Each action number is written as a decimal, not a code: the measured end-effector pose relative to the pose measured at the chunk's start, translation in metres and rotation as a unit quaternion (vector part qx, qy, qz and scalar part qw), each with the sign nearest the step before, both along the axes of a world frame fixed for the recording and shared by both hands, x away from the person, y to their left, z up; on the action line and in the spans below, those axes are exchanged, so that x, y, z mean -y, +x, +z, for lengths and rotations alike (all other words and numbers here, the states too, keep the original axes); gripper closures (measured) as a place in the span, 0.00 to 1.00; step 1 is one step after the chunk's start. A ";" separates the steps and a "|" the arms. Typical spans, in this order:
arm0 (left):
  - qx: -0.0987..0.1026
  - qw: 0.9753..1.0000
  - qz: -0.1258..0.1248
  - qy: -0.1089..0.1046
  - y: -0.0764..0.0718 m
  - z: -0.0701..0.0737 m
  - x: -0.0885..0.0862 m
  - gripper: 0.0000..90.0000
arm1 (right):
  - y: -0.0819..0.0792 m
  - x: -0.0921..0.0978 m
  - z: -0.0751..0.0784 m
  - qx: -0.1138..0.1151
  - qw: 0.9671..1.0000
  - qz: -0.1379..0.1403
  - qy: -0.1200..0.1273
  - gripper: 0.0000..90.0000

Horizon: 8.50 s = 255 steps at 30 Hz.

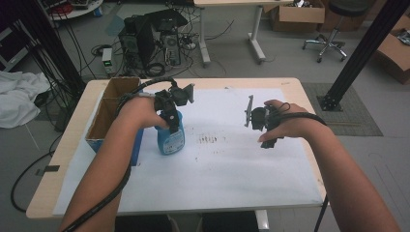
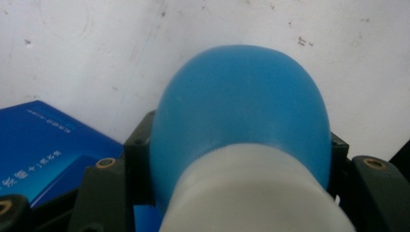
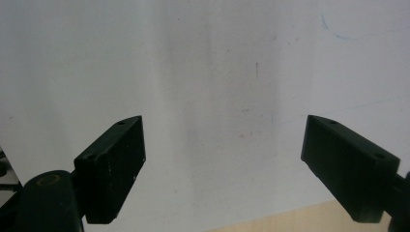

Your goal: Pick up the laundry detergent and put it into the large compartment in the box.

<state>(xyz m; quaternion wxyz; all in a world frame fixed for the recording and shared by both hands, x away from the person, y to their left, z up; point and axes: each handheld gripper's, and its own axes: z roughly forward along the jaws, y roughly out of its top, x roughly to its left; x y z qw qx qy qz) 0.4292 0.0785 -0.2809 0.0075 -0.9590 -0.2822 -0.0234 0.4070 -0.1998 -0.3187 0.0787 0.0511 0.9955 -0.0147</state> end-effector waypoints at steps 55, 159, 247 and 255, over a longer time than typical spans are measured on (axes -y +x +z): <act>0.004 0.948 0.314 -0.043 -0.023 0.178 -0.086 0.43 | -0.002 -0.011 0.008 0.008 1.000 0.012 0.010 0.18; 0.007 0.912 0.410 -0.005 0.000 0.008 -0.168 0.42 | -0.005 -0.019 0.002 0.009 1.000 0.020 0.008 0.18; 0.048 0.917 0.394 0.028 -0.009 0.032 -0.162 0.18 | -0.010 -0.010 0.009 0.019 1.000 0.011 0.012 0.18; 0.048 0.917 0.395 0.026 -0.012 0.038 -0.163 0.15 | -0.011 -0.010 0.010 0.020 1.000 0.012 0.014 0.18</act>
